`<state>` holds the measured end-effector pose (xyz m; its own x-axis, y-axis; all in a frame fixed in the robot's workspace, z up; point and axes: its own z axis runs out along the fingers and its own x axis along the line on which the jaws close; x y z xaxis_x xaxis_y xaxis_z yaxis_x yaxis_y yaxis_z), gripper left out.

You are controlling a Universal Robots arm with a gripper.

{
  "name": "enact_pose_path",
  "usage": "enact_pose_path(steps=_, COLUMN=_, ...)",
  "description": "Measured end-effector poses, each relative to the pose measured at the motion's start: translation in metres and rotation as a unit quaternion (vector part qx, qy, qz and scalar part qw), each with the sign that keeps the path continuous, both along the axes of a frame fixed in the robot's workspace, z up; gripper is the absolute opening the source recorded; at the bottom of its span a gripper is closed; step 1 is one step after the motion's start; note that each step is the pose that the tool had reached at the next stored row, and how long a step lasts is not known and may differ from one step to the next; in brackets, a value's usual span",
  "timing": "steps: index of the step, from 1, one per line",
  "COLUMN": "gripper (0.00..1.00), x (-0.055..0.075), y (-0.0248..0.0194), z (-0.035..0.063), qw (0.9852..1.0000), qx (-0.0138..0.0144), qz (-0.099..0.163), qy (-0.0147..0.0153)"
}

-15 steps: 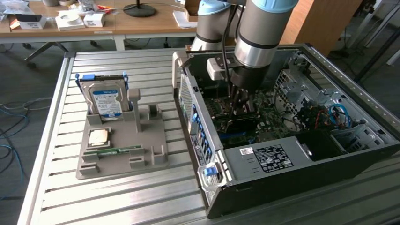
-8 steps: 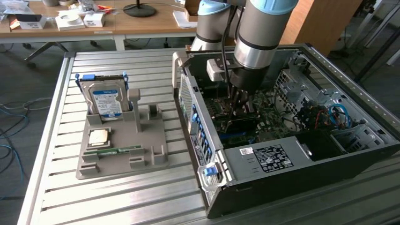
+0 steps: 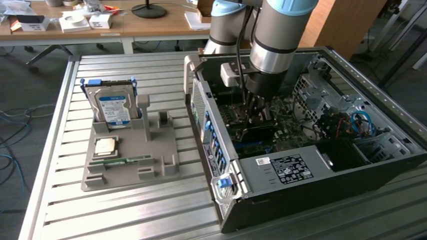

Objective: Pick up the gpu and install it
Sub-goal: 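Press down on the gpu until it lock into place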

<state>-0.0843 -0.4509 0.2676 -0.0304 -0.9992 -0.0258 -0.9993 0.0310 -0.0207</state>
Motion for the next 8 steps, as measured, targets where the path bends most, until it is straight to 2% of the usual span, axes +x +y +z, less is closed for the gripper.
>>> enact_pose_path(steps=8, gripper=0.11, x=-0.0002, y=0.0008, z=-0.0002, qw=1.0000, qx=0.0006, qz=0.000, qy=0.0000)
